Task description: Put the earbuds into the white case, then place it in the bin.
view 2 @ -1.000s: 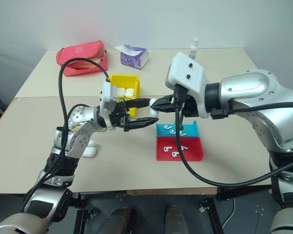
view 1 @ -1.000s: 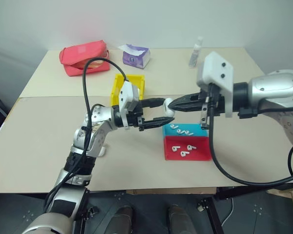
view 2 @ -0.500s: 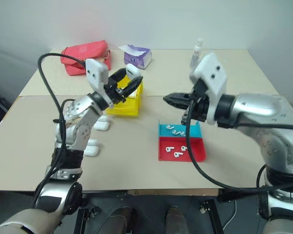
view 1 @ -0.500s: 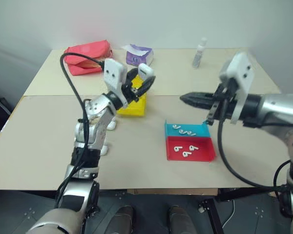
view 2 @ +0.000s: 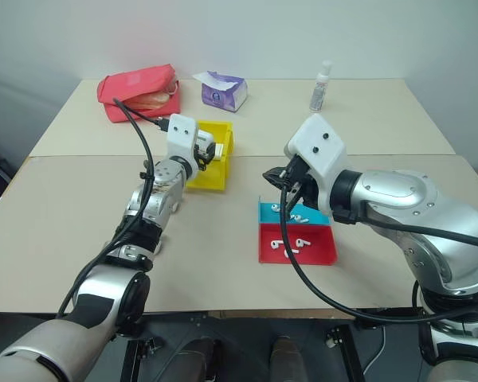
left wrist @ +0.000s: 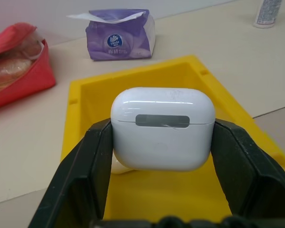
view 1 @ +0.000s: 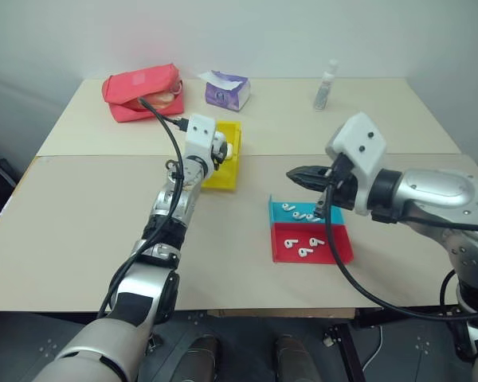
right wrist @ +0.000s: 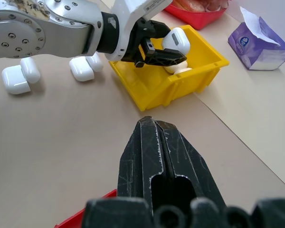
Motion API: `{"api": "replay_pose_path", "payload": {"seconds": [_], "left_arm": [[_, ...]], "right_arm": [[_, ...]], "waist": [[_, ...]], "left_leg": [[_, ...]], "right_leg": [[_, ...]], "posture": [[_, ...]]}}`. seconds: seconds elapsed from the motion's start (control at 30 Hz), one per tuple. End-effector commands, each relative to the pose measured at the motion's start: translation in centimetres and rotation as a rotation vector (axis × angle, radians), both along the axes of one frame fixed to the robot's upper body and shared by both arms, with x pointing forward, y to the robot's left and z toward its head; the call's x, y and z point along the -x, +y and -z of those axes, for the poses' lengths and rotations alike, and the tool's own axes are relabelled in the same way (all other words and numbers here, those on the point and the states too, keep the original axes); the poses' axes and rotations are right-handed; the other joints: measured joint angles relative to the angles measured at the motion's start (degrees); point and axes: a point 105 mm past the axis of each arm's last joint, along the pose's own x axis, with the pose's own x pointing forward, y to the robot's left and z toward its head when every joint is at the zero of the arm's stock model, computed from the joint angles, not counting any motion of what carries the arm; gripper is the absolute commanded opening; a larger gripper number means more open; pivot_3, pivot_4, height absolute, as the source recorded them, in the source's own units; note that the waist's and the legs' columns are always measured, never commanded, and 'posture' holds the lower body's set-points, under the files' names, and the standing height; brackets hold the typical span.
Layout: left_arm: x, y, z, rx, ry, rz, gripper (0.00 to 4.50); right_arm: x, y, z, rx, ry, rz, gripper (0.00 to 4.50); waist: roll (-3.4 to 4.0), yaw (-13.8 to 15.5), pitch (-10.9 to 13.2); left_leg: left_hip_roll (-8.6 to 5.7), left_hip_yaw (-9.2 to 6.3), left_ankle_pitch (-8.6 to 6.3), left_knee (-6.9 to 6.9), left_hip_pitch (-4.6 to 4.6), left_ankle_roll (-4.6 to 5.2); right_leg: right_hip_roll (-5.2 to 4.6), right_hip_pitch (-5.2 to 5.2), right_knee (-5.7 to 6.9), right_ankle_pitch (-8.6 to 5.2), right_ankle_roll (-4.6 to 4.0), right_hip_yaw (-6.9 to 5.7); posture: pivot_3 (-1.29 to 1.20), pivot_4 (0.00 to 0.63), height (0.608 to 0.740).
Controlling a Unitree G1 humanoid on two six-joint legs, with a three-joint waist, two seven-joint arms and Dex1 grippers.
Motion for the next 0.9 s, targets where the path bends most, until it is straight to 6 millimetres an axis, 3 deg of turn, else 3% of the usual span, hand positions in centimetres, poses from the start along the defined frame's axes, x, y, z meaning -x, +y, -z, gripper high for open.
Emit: {"api": "replay_pose_path", "payload": {"seconds": [0.03, 0.23, 0.33, 0.43, 0.6, 0.73, 0.9], "left_arm": [[0.1, -0.7, -2.0, -0.007, -0.085, 0.037, 4.46], [1.7, 0.4, -3.7, 0.111, -0.168, 0.137, 4.48], [4.4, 1.9, -4.2, 0.084, -0.195, 0.276, 4.48], [8.1, 3.4, -4.4, 0.123, -0.075, 0.518, 4.48], [14.0, 5.5, -5.0, -0.065, -0.05, 0.743, 4.48], [17.2, 6.9, -5.0, -0.209, -0.029, 0.847, 4.48], [20.1, 7.5, -4.6, -0.225, 0.038, 0.913, 4.48]], "right_arm": [[0.8, 0.0, -1.0, -0.015, -0.044, -0.009, 0.0], [1.3, -0.1, -0.7, -0.04, -0.031, -0.015, 0.0], [1.6, -0.4, -0.4, -0.093, -0.025, -0.029, 0.0], [2.1, -1.0, -0.5, -0.204, -0.02, -0.067, 0.0], [2.8, -2.7, 1.2, -0.232, -0.049, -0.04, 0.0], [4.5, -4.2, 3.2, -0.164, -0.014, -0.076, 0.0], [5.1, -6.2, 3.6, -0.091, 0.011, -0.085, 0.0]], "waist": [[0.0, -0.04, 0.0], [0.0, -0.47, 0.0], [0.01, -0.87, 0.0], [0.02, -1.26, -0.01], [0.03, -0.86, -0.03], [0.05, -0.42, -0.03], [0.04, -0.55, -0.03]], "left_leg": [[0.01, 0.0, 0.0, 0.0, 0.0, 0.0], [0.04, -0.01, 0.0, -0.01, 0.0, -0.01], [0.08, 0.0, 0.01, -0.04, 0.01, -0.03], [0.13, -0.01, 0.01, -0.06, 0.02, -0.02], [0.13, -0.09, -0.15, -0.05, 0.16, 0.25], [0.13, -0.03, -0.18, -0.06, 0.3, 0.3], [0.2, 0.07, -0.24, -0.15, 0.64, 0.4]], "right_leg": [[0.0, 0.0, 0.0, 0.0, 0.0, 0.0], [0.0, -0.01, 0.01, 0.0, 0.0, 0.01], [0.01, -0.05, 0.02, 0.0, 0.0, 0.04], [0.07, -0.07, 0.06, 0.0, -0.01, 0.07], [0.05, 0.1, 0.0, 0.0, 0.0, -0.01], [0.04, 0.17, -0.04, 0.0, 0.0, 0.01], [0.05, 0.39, -0.17, 0.0, 0.0, 0.06]], "posture": [[0.0, 0.15, 0.74], [0.0, 0.15, 0.74], [0.0, 0.15, 0.74], [0.0, 0.15, 0.74], [0.0, 0.15, 0.74], [0.0, 0.15, 0.74], [0.0, 0.15, 0.74]]}}
